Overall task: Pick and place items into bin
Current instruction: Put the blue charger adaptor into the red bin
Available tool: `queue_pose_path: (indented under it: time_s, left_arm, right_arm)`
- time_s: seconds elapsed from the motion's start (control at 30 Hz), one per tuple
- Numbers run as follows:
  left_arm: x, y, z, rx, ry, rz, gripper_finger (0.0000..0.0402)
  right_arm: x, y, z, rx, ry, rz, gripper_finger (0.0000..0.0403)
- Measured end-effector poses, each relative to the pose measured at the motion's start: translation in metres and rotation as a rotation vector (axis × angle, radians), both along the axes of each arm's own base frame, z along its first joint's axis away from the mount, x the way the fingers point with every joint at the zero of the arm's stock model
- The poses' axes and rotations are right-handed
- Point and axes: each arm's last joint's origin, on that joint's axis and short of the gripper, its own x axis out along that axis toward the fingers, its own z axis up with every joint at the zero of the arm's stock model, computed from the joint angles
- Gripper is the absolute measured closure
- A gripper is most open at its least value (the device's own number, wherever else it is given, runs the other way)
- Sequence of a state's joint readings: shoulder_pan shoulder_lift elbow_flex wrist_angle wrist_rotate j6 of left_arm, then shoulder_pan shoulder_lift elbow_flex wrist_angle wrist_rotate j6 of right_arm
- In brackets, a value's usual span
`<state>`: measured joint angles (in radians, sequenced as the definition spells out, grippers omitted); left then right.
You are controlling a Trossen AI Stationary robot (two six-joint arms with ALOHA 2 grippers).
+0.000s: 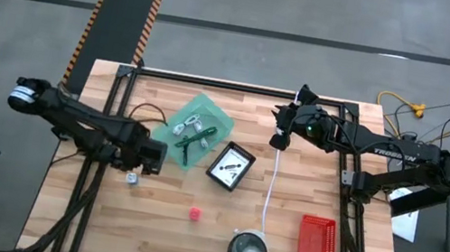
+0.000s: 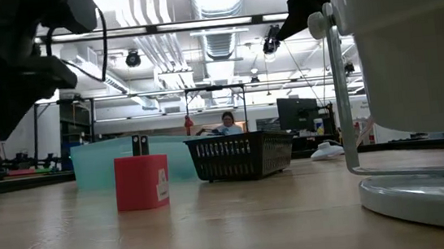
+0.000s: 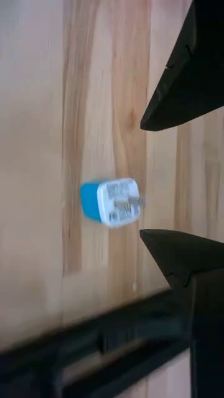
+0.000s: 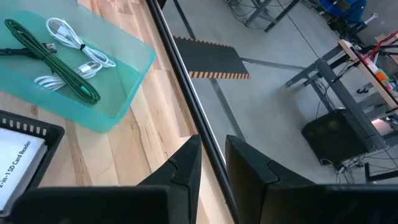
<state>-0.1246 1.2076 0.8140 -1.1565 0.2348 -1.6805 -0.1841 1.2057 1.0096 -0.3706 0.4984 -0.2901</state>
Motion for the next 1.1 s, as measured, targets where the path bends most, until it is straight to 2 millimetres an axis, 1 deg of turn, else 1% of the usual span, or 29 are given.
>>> queue_pose_path:
  time_s: [0.1,0.3,0.43,0.53,0.63,0.73,0.9,1.1]
  left_arm:
    - [-0.001,-0.006,-0.011,-0.003,-0.011,0.021,0.0148]
    - [-0.01,-0.011,-0.024,0.01,0.064,0.063,0.0148]
    - [-0.01,-0.011,-0.031,0.007,0.053,0.075,0.0148]
    - [-0.009,-0.012,-0.041,0.002,0.023,0.092,0.0148]
    - [-0.012,-0.011,-0.052,0.001,0.023,0.098,0.0148]
    - [-0.017,-0.01,-0.059,0.007,0.054,0.102,0.0148]
    - [-0.019,-0.01,-0.063,0.007,0.056,0.102,0.0148]
    - [-0.014,-0.011,-0.065,-0.007,0.002,0.101,0.015]
  right_arm:
    - [0.0,0.0,0.0,0.0,0.0,0.0,0.0342]
    - [0.0,0.0,-0.001,-0.002,0.01,0.003,0.0342]
    - [-0.001,0.0,-0.002,0.0,0.027,0.004,0.0342]
    - [-0.001,0.0,-0.002,0.0,0.027,0.004,0.0342]
    - [-0.001,0.0,-0.002,0.0,0.026,0.004,0.0342]
    - [-0.001,0.0,-0.002,0.0,0.027,0.004,0.0342]
    - [-0.001,0.0,-0.002,-0.001,0.028,0.004,0.0342]
    - [-0.001,0.0,-0.002,-0.001,0.028,0.005,0.0342]
